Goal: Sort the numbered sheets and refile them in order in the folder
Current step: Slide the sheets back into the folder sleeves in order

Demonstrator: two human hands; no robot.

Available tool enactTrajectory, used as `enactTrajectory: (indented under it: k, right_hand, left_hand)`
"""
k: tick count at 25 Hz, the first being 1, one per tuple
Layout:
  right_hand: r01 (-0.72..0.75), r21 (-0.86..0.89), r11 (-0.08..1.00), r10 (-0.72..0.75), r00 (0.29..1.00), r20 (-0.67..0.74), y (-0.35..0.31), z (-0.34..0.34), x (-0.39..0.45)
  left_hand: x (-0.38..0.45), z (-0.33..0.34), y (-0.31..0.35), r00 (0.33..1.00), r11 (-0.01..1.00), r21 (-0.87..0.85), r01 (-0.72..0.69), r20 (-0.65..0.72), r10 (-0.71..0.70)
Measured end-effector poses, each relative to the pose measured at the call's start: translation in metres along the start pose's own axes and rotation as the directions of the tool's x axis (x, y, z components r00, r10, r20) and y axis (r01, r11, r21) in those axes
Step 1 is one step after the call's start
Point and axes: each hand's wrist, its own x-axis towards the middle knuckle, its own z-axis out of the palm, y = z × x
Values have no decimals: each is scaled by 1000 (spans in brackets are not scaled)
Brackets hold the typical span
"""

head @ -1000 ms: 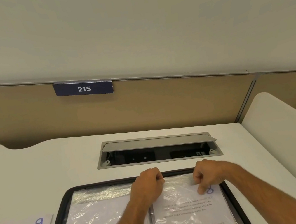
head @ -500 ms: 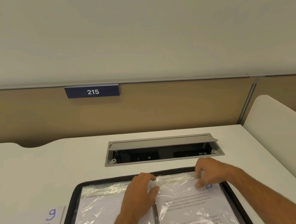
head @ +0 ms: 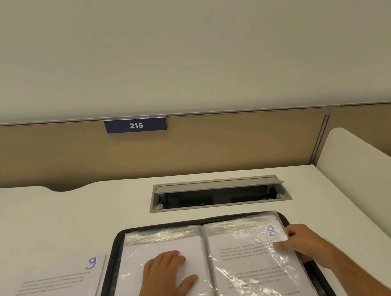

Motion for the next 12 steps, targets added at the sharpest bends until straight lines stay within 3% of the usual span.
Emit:
enactTrajectory:
  k: [6, 12]
  right_hand:
    - [-54, 75, 996, 46, 993, 105, 28, 8, -43]
    - [-31, 153, 988, 21, 998, 64, 33, 13, -74]
  left_hand:
    - [-49, -19, -5, 978, 994, 97, 43, 199, -62]
    - [-85, -26, -13, 985, 986, 164, 31, 161, -58]
